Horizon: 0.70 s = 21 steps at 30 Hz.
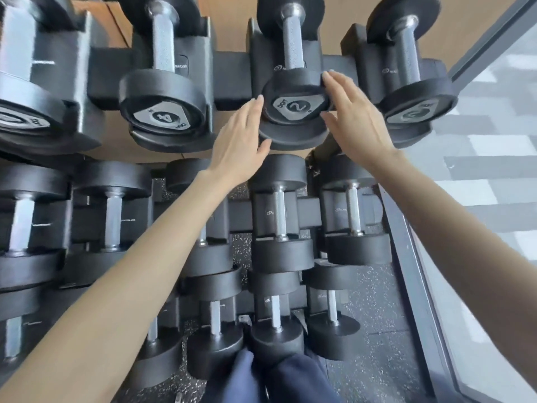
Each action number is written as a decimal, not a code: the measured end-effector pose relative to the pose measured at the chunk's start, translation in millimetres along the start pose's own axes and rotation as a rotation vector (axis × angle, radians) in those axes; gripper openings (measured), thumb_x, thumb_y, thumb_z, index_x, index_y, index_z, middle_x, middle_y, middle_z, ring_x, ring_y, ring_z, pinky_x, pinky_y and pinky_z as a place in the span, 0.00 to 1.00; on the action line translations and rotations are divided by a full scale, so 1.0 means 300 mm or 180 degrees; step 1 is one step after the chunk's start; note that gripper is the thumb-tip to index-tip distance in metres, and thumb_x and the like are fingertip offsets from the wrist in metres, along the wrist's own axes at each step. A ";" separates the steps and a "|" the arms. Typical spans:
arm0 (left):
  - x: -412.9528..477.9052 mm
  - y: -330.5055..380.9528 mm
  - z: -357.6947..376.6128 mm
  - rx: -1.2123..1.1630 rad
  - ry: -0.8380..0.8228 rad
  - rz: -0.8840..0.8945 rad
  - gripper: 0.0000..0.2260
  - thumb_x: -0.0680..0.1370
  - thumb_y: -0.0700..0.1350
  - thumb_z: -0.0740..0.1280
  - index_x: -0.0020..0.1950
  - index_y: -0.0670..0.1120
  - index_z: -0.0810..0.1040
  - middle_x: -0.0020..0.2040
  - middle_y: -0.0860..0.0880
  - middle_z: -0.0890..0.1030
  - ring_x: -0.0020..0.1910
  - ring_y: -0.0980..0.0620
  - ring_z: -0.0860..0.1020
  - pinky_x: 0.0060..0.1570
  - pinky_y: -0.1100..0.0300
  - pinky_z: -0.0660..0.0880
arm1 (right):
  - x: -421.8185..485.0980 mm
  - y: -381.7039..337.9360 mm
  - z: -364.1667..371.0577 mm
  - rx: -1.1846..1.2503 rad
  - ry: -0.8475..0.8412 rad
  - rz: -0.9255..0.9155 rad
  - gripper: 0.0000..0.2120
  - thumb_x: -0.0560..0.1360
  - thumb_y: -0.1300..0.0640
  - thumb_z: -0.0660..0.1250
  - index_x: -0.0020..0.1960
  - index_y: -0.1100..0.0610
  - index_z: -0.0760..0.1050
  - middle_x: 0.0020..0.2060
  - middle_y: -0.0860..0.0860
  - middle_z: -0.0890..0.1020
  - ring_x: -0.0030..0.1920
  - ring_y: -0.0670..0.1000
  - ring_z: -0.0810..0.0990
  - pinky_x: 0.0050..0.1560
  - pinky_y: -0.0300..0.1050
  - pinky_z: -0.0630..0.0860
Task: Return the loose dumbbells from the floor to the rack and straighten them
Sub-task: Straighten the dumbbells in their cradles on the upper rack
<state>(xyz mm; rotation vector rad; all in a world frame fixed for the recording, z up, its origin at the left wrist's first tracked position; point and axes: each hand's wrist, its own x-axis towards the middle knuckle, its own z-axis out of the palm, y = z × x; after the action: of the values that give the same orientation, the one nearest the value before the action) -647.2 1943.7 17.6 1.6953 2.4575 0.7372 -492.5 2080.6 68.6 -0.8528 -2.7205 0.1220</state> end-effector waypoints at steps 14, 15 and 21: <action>0.162 0.015 0.051 -0.1615 0.0456 -0.0543 0.12 0.75 0.36 0.68 0.56 0.38 0.70 0.50 0.47 0.75 0.51 0.47 0.75 0.56 0.50 0.73 | 0.078 0.053 0.049 0.0806 0.0375 0.0181 0.18 0.75 0.63 0.63 0.65 0.61 0.69 0.59 0.56 0.76 0.53 0.58 0.77 0.52 0.54 0.73; 0.160 0.012 0.040 -0.1584 0.0466 -0.0475 0.12 0.75 0.36 0.68 0.56 0.38 0.70 0.49 0.48 0.74 0.50 0.48 0.76 0.55 0.50 0.74 | 0.072 0.057 0.062 0.0967 0.0413 0.0258 0.17 0.75 0.64 0.63 0.64 0.61 0.70 0.58 0.56 0.77 0.52 0.58 0.77 0.53 0.55 0.73; 0.176 0.018 -0.016 -0.1263 0.0614 -0.0079 0.14 0.73 0.41 0.70 0.57 0.41 0.75 0.53 0.45 0.78 0.53 0.46 0.76 0.55 0.47 0.74 | 0.045 0.051 0.108 0.2150 0.0371 0.0878 0.16 0.74 0.69 0.63 0.61 0.64 0.69 0.52 0.49 0.75 0.53 0.46 0.78 0.52 0.27 0.71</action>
<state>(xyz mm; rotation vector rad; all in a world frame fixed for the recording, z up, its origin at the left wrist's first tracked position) -664.8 1991.0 35.1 1.5016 2.2365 1.3357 -504.3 2101.0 38.4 -0.9602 -2.1934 0.9479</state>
